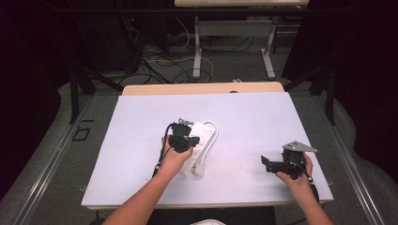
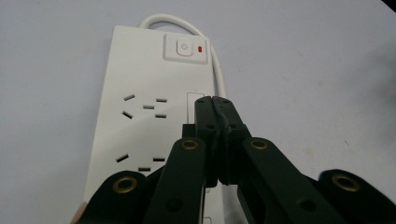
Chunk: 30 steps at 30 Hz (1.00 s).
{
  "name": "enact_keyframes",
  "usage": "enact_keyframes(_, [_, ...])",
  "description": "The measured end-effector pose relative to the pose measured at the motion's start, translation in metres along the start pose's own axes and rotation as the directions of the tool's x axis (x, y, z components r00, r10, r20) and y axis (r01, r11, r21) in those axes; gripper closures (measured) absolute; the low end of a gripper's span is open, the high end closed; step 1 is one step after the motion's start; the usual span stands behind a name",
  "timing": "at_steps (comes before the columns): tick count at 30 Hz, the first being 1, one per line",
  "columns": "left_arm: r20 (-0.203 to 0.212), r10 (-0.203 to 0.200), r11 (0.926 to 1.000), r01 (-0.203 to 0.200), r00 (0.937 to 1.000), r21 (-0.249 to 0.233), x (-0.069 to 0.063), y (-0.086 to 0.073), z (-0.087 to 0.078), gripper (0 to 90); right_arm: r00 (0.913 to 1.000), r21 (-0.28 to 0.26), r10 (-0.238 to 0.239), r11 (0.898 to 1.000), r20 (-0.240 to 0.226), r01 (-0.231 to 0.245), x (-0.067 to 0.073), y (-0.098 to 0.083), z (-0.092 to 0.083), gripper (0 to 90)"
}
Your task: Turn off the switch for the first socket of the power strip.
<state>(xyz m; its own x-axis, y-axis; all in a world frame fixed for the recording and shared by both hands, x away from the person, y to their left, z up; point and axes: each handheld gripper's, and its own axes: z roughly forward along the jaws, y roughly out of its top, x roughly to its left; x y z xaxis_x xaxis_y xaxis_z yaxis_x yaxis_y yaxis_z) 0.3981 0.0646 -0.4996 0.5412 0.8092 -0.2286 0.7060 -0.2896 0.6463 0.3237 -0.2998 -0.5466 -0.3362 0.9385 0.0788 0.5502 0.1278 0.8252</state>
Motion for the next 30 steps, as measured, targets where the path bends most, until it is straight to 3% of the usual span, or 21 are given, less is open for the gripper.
enact_keyframes(4, [0.005,-0.034,0.9992,0.033,0.9994,0.02,0.001,0.003,0.005,90.0,1.0,0.005,-0.005,1.0,-0.007,0.005,-0.001,0.0,0.0,0.0])
enact_keyframes(11, [0.006,-0.051,0.9961,0.05,0.9987,0.072,0.005,0.008,0.011,90.0,0.9999,0.01,0.001,1.0,-0.011,-0.001,0.0,-0.001,0.001,0.0])
enact_keyframes(16, [-0.003,-0.036,0.9951,0.036,0.9993,0.092,0.005,0.01,0.014,90.0,1.0,0.007,-0.001,1.0,-0.007,0.001,-0.001,-0.001,0.001,0.0])
enact_keyframes(20, [-0.015,-0.05,0.9943,0.051,0.9986,0.093,0.004,0.012,0.018,90.0,0.9999,0.012,0.001,1.0,-0.011,0.0,-0.001,-0.001,0.001,0.0])
enact_keyframes(21, [-0.013,-0.036,0.9938,0.037,0.9993,0.105,0.005,0.013,0.018,90.0,0.9999,0.01,-0.005,1.0,-0.01,0.006,-0.002,-0.001,0.002,0.0])
enact_keyframes(30, [-0.026,-0.04,0.9883,0.044,0.9989,0.146,0.004,0.019,0.026,90.0,0.9999,0.014,0.002,1.0,-0.012,-0.001,-0.002,-0.001,0.001,0.0])
